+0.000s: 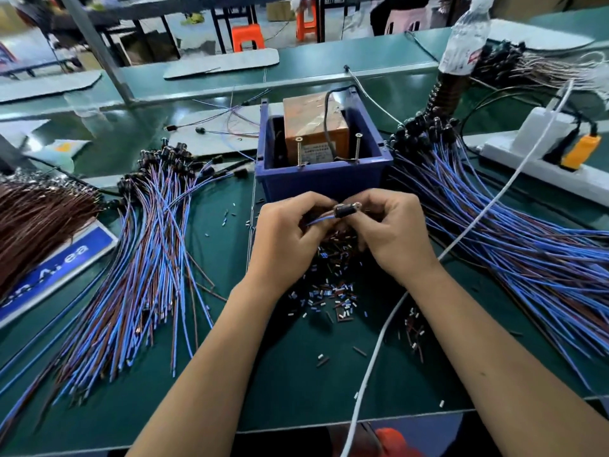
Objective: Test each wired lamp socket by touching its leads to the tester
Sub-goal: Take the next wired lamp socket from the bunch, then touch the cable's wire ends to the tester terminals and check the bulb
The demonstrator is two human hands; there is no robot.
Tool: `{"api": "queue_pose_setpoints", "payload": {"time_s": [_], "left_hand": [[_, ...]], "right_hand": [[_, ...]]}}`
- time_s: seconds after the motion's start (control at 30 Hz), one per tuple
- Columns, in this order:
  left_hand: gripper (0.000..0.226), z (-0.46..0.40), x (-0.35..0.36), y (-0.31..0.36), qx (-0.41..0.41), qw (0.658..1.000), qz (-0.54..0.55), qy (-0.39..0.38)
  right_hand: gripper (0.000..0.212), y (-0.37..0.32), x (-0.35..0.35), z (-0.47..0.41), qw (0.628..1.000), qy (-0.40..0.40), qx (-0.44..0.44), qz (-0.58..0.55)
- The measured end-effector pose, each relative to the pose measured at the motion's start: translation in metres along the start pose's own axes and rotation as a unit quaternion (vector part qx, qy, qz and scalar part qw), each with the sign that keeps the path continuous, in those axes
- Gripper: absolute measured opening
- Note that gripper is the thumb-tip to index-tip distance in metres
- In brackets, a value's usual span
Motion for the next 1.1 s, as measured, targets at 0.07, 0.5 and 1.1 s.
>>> {"api": "queue_pose_setpoints", "payload": {"time_s": [0.07, 0.5, 1.1], "left_hand": [[0.012, 0.0, -0.003, -0.003, -0.015, 1.0, -0.004, 0.015], [0.017, 0.001, -0.007, -0.023, -0.099, 0.992, 0.014, 0.074], [0.027, 0.001, -0.01, -0.012, -0.118, 0.987, 0.067, 0.087]], "right_hand": [[0.01, 0.007, -0.005, -0.002, 0.998, 0.021, 0.042, -0.036], [0.021, 0.026, -0.006, -0.003, 0.982, 0.026, 0.14, -0.125], [0.01, 0.013, -0.001, 0.002, 0.991, -0.009, 0.104, -0.089]]}}
Point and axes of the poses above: each hand's wrist, its own z-axis away from the middle knuckle, its own x-axis out of the palm, y = z × x, the point moved 7 cm from there along -z, towards the middle knuckle, and after that the axes turned 8 degrees about y, right-handed, at the moved point
